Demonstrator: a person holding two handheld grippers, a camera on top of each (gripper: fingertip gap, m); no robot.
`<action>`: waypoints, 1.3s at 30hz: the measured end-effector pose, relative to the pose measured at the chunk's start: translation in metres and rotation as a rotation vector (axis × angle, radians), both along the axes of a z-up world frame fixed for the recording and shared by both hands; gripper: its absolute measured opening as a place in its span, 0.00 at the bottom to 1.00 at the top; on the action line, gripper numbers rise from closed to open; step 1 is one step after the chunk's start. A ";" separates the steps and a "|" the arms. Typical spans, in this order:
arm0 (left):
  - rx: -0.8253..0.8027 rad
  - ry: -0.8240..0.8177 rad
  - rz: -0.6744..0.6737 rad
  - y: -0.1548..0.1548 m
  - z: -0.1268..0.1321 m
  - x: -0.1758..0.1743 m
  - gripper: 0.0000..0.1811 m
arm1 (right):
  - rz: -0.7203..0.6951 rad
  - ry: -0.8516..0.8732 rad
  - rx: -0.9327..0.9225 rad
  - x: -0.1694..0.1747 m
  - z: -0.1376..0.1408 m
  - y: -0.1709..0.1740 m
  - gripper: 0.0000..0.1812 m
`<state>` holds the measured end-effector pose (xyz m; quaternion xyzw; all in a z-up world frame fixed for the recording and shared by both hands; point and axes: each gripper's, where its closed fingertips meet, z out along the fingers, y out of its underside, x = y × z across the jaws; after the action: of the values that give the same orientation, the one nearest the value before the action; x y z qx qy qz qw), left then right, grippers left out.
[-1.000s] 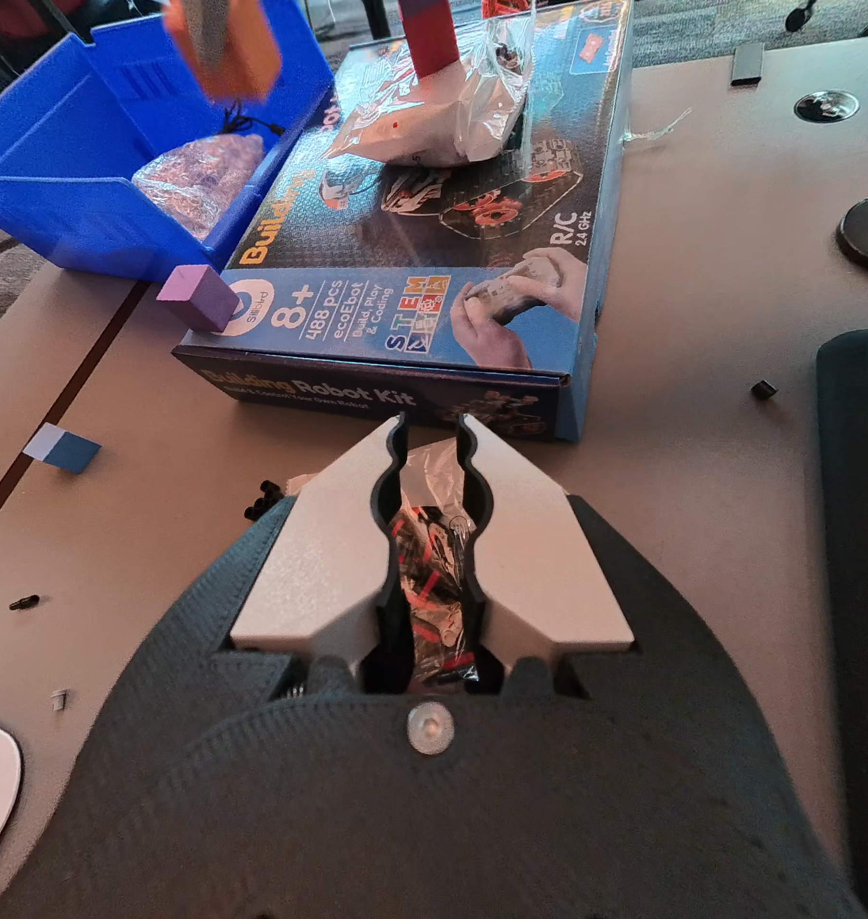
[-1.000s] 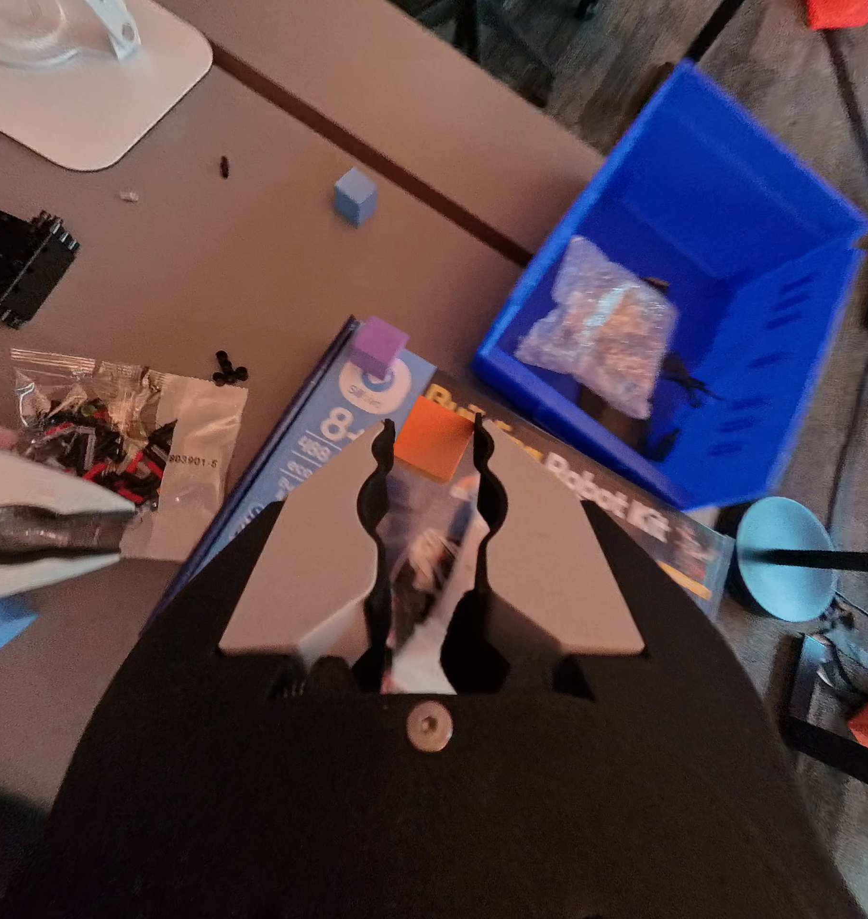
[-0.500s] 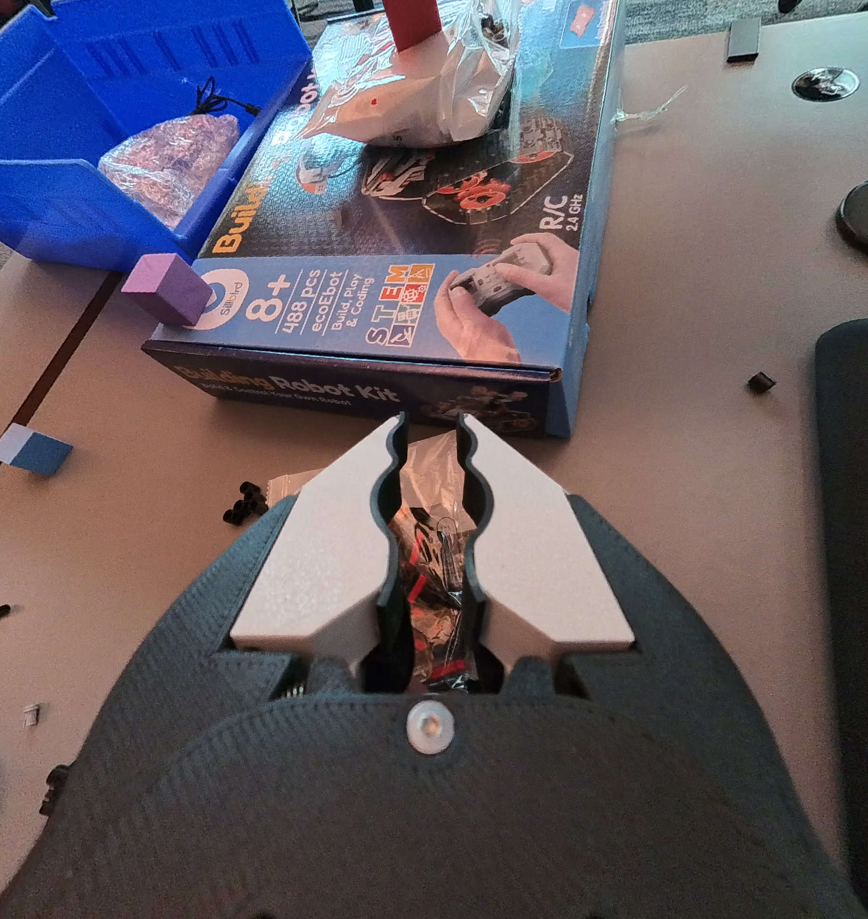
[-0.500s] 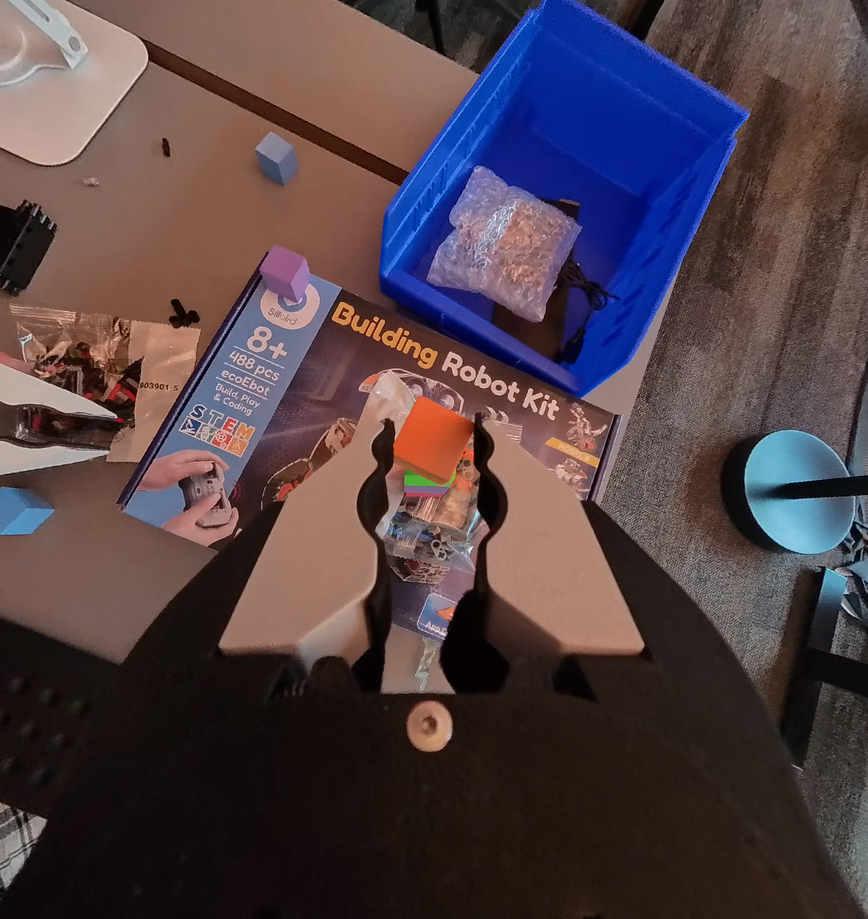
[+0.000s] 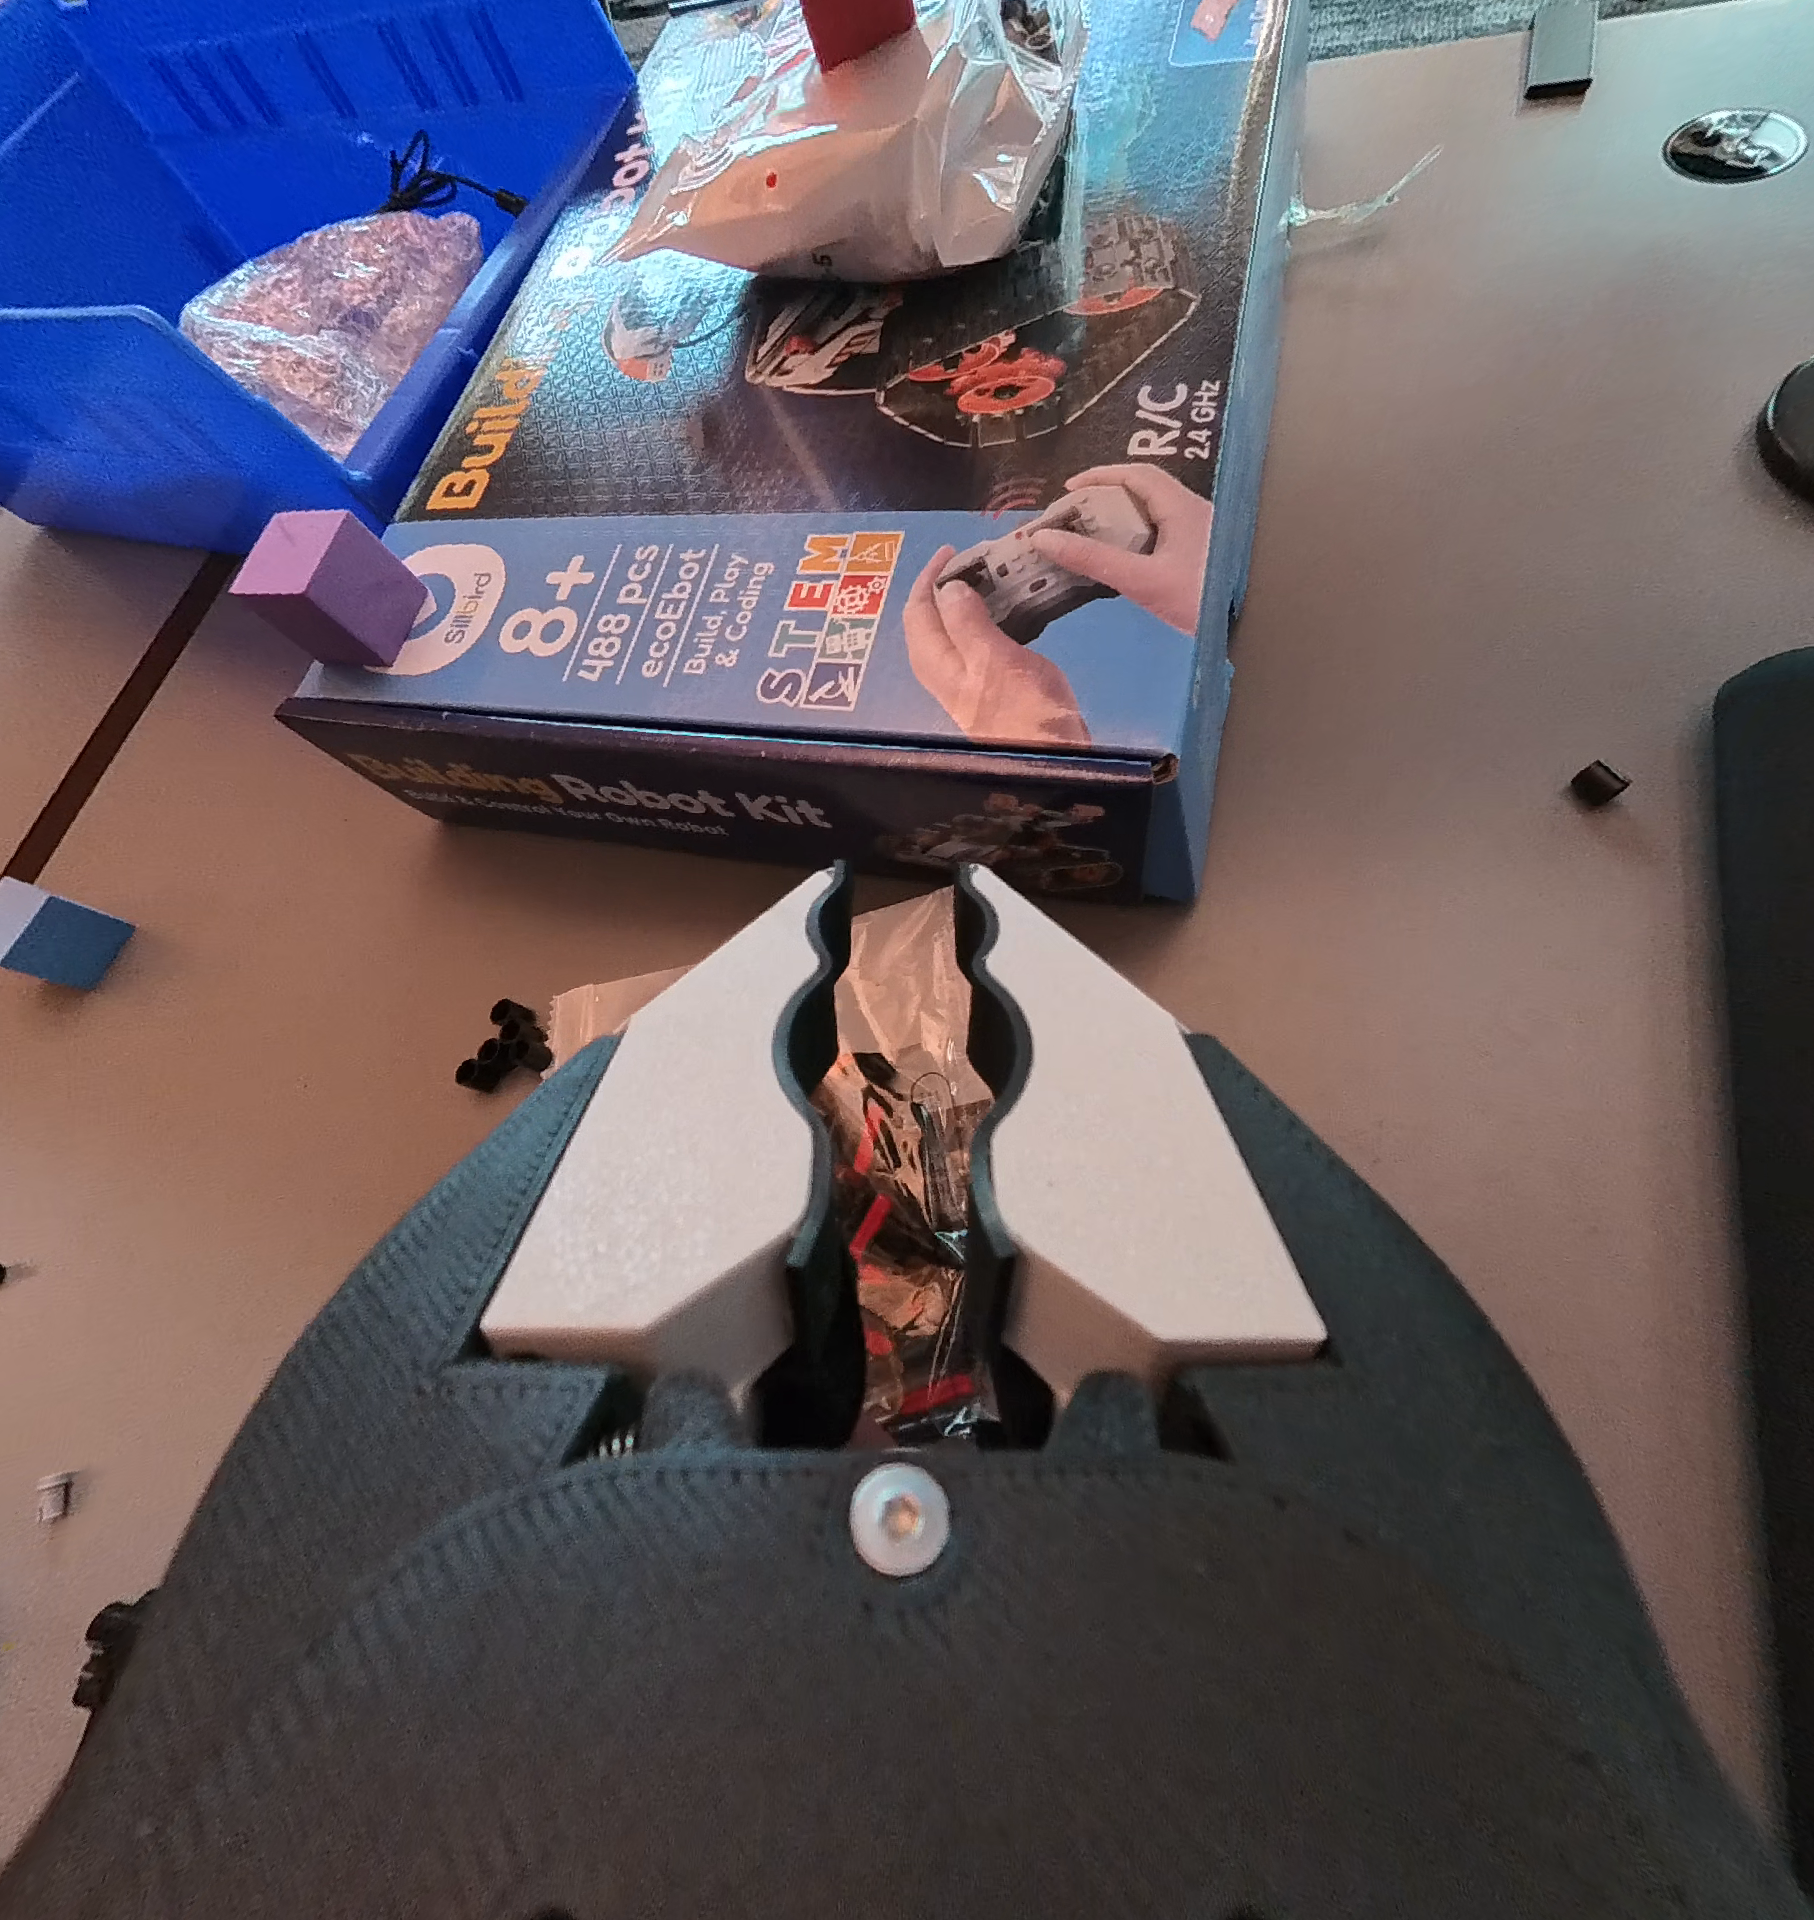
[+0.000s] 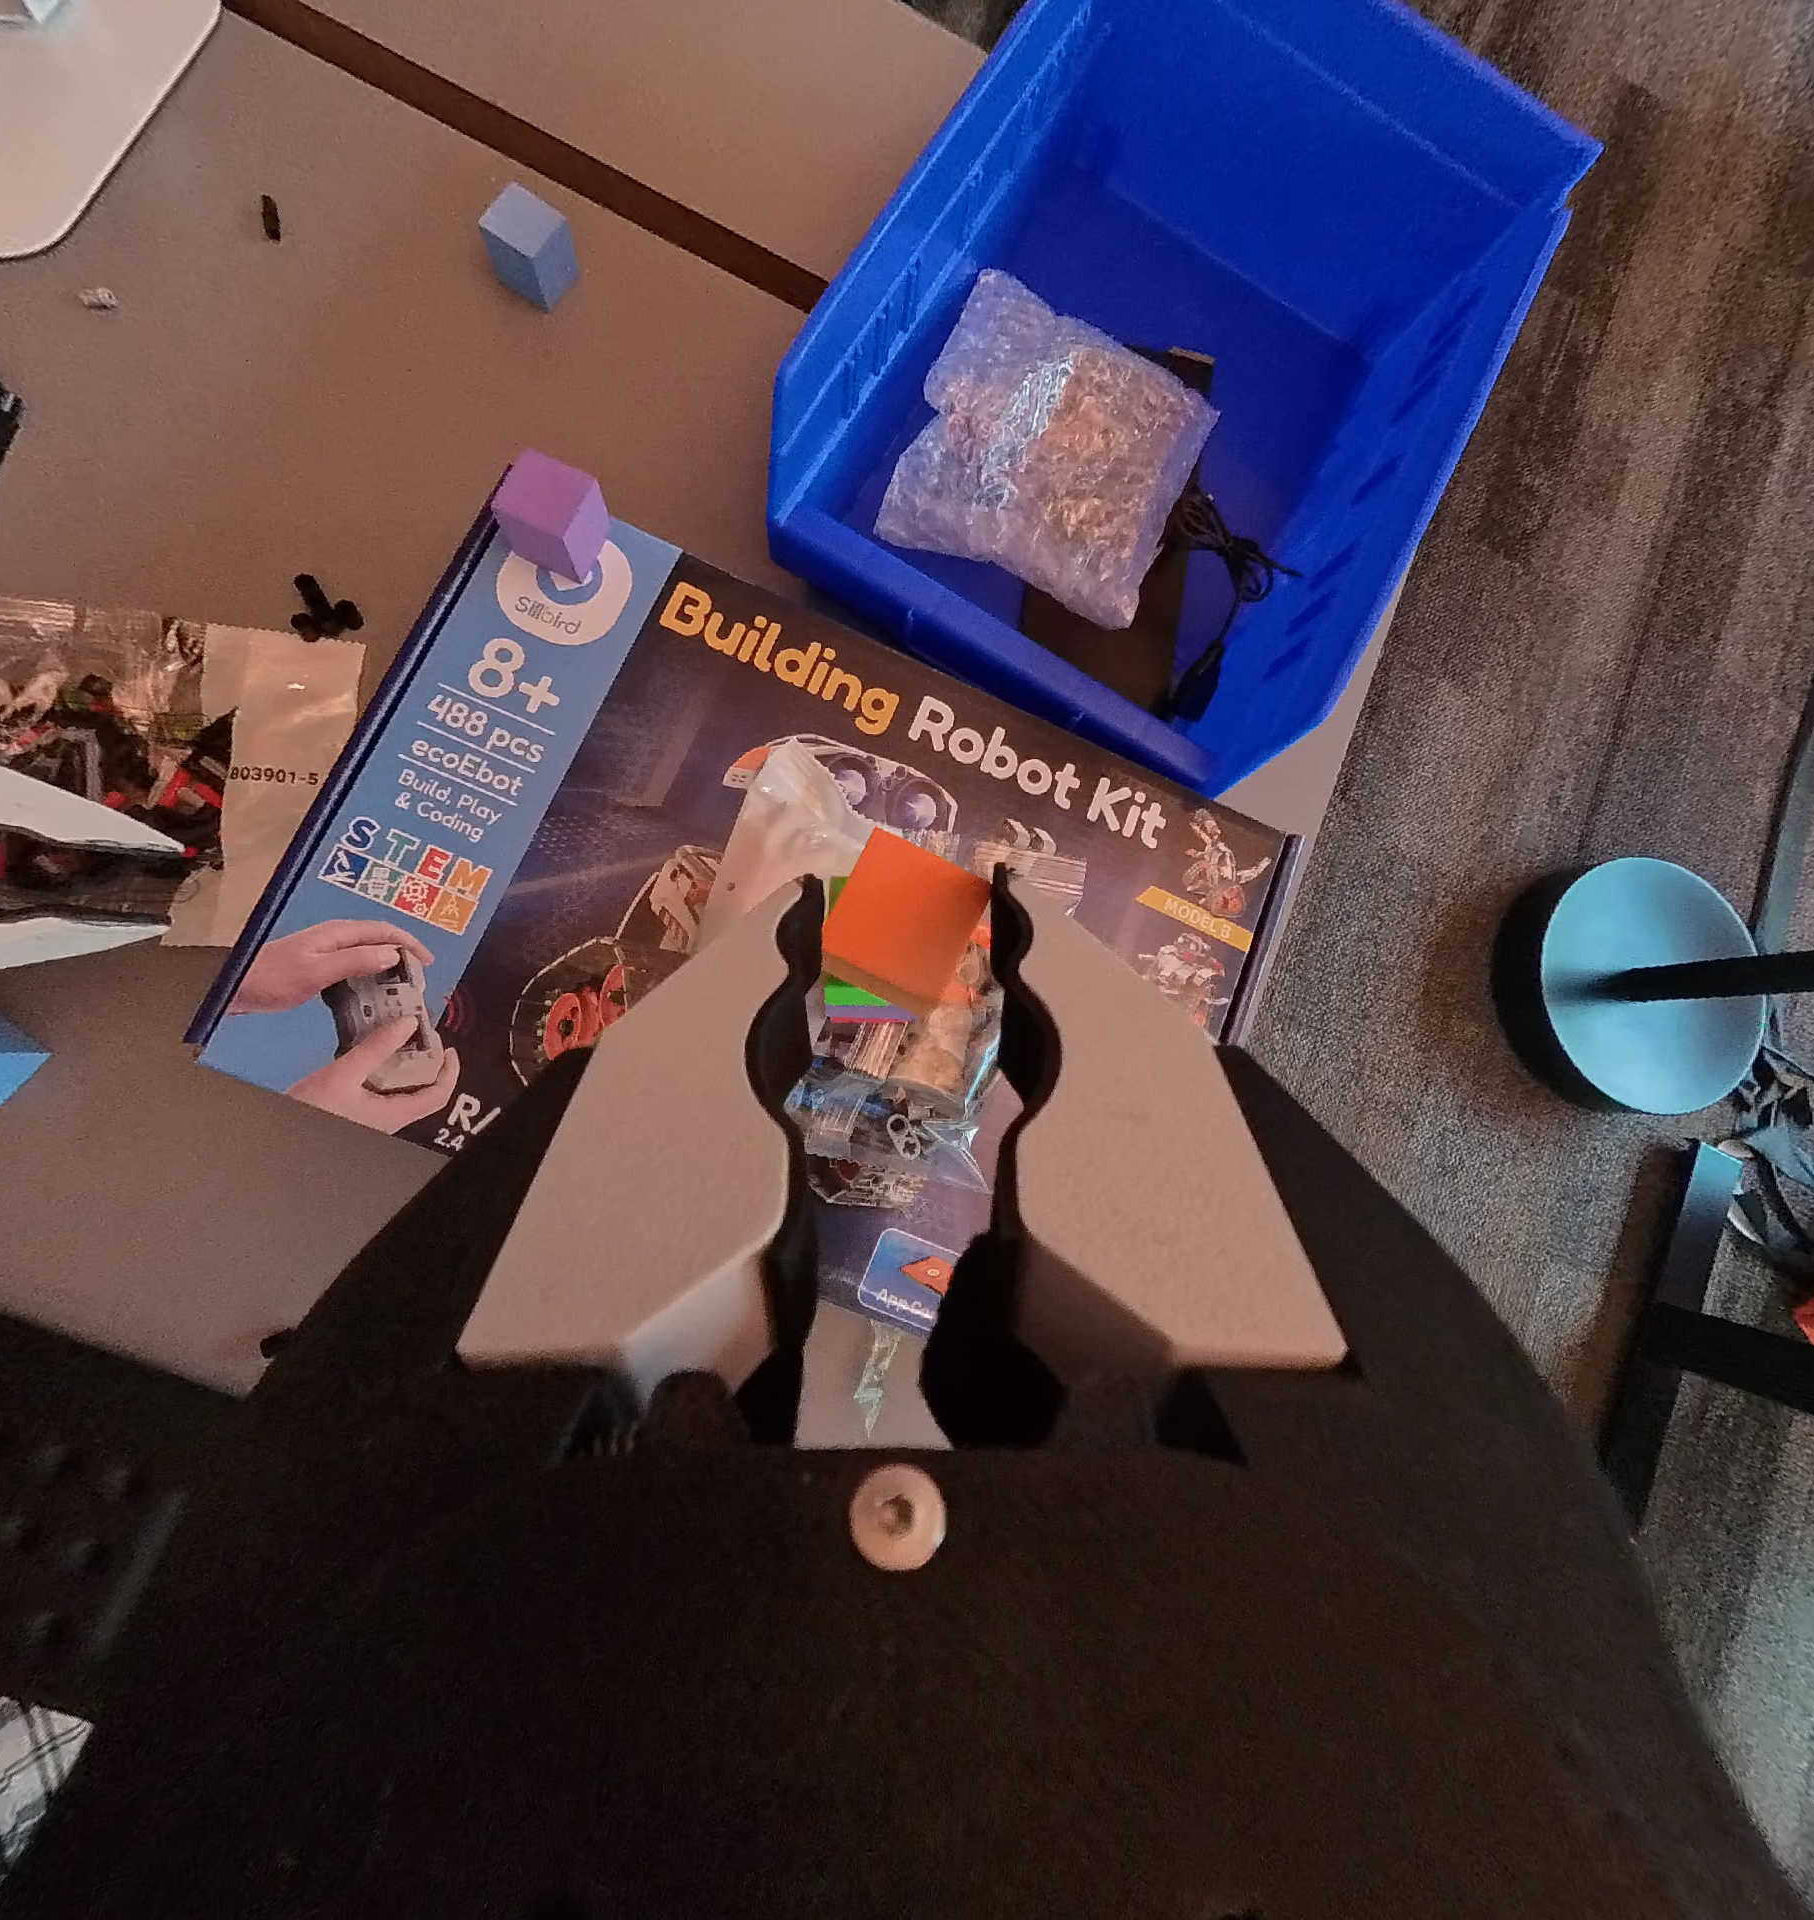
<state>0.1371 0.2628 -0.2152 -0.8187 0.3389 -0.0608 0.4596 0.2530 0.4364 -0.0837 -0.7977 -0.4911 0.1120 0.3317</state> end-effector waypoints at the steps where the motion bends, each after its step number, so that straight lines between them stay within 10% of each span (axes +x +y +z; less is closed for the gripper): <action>1: 0.000 0.001 -0.001 0.000 0.000 0.000 0.10 | -0.001 -0.009 -0.008 0.000 -0.003 0.001 0.17; 17: 0.008 -0.004 0.011 0.001 0.004 -0.003 0.10 | -0.046 -0.005 0.126 0.002 0.020 0.001 0.25; 21: 0.001 -0.010 0.015 0.002 0.002 -0.004 0.10 | 0.081 0.045 0.212 -0.047 0.041 -0.036 0.25; 32: 0.023 0.008 0.029 0.002 0.007 -0.011 0.10 | 0.140 -0.025 0.036 -0.187 -0.095 -0.031 0.28; 39: 0.022 0.004 0.026 0.003 0.007 -0.011 0.10 | 0.120 0.005 0.040 -0.191 -0.099 -0.018 0.02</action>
<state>0.1260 0.2654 -0.2084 -0.8181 0.3299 -0.0496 0.4685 0.0618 0.4186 -0.1828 -0.7597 -0.5394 0.1239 0.3415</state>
